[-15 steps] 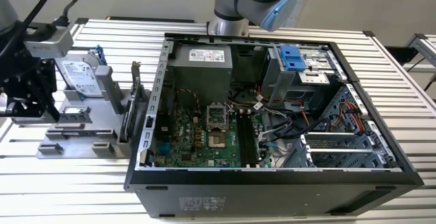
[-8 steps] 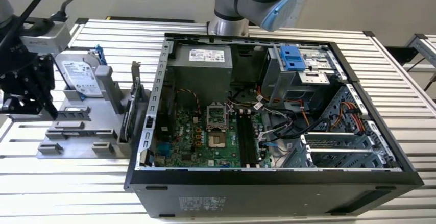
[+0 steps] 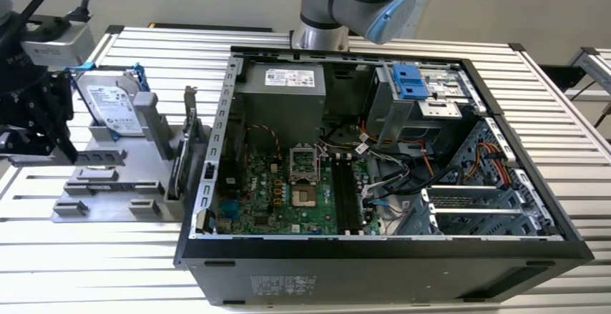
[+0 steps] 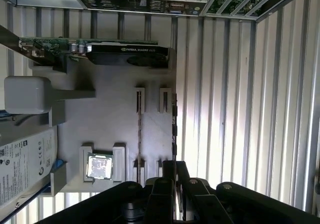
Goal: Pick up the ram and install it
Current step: 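Pick up the ram and move it above insertion slot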
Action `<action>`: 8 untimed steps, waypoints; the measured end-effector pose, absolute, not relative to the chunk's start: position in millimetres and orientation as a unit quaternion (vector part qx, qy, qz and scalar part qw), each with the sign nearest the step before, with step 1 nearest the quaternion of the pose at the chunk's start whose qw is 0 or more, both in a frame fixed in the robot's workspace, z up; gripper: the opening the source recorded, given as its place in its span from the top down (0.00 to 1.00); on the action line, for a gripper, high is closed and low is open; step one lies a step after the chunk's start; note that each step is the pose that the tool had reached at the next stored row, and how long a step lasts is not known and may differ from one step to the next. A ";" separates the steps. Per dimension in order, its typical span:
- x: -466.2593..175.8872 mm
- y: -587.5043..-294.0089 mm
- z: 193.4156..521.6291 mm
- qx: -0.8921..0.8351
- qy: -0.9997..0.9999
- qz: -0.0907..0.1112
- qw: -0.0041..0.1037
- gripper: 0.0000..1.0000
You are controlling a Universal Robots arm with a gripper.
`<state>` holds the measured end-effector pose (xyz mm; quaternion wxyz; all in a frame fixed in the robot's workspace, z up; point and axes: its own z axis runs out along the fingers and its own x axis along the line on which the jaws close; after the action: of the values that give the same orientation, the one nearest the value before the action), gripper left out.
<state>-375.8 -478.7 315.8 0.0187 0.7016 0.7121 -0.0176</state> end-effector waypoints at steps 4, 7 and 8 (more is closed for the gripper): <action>-375.8 -478.6 319.8 0.704 0.710 -0.018 0.019 1.00; -375.8 -478.6 323.0 0.704 0.710 -0.018 0.019 1.00; -375.8 -478.6 324.1 0.704 0.710 -0.018 0.019 1.00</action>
<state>-375.8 -478.6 324.1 0.0186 0.7038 0.7099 -0.0177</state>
